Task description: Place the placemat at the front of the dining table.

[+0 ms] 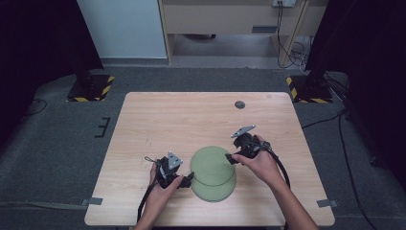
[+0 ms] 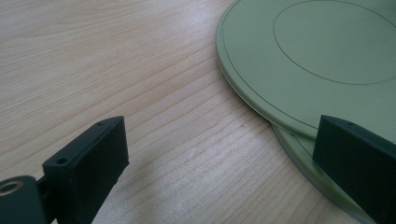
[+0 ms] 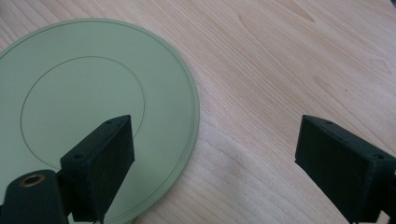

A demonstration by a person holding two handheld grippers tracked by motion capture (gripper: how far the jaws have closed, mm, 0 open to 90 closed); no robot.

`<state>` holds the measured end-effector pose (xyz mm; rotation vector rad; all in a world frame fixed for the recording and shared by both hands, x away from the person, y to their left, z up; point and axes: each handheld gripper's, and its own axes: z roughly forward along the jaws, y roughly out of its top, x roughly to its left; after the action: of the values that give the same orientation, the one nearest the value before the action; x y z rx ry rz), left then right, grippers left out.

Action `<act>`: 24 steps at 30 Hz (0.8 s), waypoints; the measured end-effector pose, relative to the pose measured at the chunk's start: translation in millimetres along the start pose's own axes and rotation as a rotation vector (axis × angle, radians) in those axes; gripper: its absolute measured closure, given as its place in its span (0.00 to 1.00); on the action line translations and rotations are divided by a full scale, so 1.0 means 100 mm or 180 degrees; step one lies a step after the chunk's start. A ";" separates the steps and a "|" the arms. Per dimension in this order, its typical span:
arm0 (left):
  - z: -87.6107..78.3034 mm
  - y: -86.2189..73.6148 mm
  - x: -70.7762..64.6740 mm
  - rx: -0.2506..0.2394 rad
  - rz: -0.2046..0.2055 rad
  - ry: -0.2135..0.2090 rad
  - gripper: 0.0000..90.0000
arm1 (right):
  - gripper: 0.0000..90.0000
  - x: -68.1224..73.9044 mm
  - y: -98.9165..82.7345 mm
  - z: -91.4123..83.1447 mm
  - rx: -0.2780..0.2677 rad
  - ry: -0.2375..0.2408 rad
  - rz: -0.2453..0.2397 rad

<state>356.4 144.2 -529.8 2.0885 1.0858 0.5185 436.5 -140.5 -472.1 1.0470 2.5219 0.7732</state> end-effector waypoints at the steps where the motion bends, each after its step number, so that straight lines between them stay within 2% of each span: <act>1: 0.00 0.00 0.00 0.0001 0.0006 -0.0006 0.03 | 0.16 0.00 0.00 0.01 0.0000 0.0004 -0.0010; 9: -0.01 0.02 -0.03 -0.0034 0.0013 -0.0004 0.03 | 0.30 0.00 0.06 0.14 0.0070 0.0157 -0.0012; 16: -0.03 0.05 -0.01 -0.0077 -0.0030 0.0013 0.04 | 0.33 0.03 0.08 0.27 0.0161 0.0283 -0.0005; 24: -0.02 0.06 -0.02 -0.0063 -0.0019 -0.0001 0.04 | 0.31 0.02 0.09 0.36 0.0181 0.0432 0.0097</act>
<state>357.7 140.8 -524.0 2.0677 1.0821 0.5238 456.2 -120.8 -496.1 1.0882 2.6619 0.8107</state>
